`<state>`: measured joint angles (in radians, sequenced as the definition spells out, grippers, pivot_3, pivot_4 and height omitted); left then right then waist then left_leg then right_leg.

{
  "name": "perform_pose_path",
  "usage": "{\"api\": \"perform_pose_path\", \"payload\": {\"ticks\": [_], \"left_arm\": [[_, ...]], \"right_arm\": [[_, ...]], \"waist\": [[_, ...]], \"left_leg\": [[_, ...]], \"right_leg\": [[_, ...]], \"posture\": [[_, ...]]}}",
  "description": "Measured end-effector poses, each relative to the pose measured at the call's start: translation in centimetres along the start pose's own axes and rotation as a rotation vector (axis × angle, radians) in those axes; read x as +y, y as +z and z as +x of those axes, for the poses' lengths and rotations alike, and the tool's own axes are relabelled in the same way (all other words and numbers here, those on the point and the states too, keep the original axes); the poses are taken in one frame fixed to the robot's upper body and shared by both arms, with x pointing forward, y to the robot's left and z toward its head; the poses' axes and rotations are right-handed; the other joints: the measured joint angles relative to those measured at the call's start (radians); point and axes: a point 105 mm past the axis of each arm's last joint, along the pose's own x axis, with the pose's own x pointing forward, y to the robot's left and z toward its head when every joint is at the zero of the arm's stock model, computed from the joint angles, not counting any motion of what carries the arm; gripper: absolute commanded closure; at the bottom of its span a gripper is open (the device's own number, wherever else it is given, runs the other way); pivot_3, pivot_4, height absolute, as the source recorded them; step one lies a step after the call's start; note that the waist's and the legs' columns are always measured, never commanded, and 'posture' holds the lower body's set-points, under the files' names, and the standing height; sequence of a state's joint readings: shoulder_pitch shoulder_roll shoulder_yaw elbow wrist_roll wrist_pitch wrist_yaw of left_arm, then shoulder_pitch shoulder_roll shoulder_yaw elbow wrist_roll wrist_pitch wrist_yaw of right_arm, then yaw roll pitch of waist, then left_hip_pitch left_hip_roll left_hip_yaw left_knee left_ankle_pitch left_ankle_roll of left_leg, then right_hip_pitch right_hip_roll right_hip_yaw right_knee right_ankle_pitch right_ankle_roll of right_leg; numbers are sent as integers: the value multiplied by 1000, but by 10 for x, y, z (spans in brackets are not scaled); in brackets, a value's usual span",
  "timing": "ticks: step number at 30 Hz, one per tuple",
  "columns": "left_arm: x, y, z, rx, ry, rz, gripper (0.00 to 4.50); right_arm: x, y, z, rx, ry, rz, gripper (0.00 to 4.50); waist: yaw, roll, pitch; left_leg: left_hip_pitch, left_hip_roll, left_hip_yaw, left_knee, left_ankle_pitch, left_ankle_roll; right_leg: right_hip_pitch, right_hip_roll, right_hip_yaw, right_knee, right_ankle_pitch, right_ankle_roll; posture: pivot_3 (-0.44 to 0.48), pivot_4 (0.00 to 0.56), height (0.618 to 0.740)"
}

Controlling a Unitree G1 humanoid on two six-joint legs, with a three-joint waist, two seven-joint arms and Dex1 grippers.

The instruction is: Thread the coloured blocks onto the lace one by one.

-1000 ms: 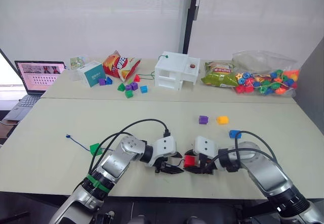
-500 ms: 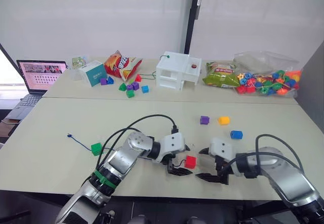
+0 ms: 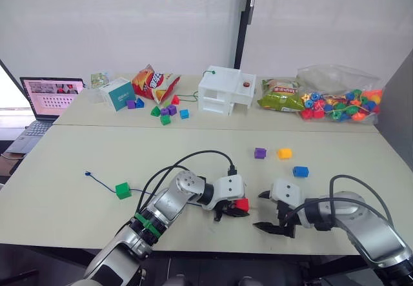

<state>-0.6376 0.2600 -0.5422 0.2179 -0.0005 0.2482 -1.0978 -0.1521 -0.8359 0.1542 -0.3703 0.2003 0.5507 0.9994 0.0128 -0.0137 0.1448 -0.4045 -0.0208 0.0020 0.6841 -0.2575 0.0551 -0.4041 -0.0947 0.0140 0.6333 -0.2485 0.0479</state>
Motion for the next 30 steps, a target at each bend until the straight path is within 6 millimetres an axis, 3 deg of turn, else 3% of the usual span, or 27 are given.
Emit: {"api": "perform_pose_path", "payload": {"ticks": [11,19,22,25,30], "left_arm": [[-4,0,-1,1,-23,5,3276],[-3,-1,-4,9,-10,-5,3276],[-5,-8,-17,24,5,-6,3276],[-7,-26,-53,65,36,-15,3276],[-7,-63,-138,202,118,-49,3276]], "right_arm": [[-4,0,6,5,8,-50,4482],[0,2,8,-1,42,-63,4500],[2,3,8,-6,55,-70,4500],[2,5,7,-10,58,-77,4500],[-1,6,3,-3,58,-89,4500]], "waist": [[1,0,0],[0,0,0],[-4,0,0],[-21,0,0],[-27,0,0]], "left_leg": [[0,0,0,0,0,0],[0,0,0,0,0,0],[0,1,0,0,0,0],[2,3,0,-1,0,0],[6,2,0,-4,0,0]], "right_leg": [[0,0,0,0,0,0],[0,0,0,0,0,0],[-1,1,1,1,0,0],[-1,3,1,1,0,-1],[-1,1,1,7,-2,-4]], "posture": [[0,150,740],[0,150,740],[0,150,740],[0,150,740],[0,150,740]]}}
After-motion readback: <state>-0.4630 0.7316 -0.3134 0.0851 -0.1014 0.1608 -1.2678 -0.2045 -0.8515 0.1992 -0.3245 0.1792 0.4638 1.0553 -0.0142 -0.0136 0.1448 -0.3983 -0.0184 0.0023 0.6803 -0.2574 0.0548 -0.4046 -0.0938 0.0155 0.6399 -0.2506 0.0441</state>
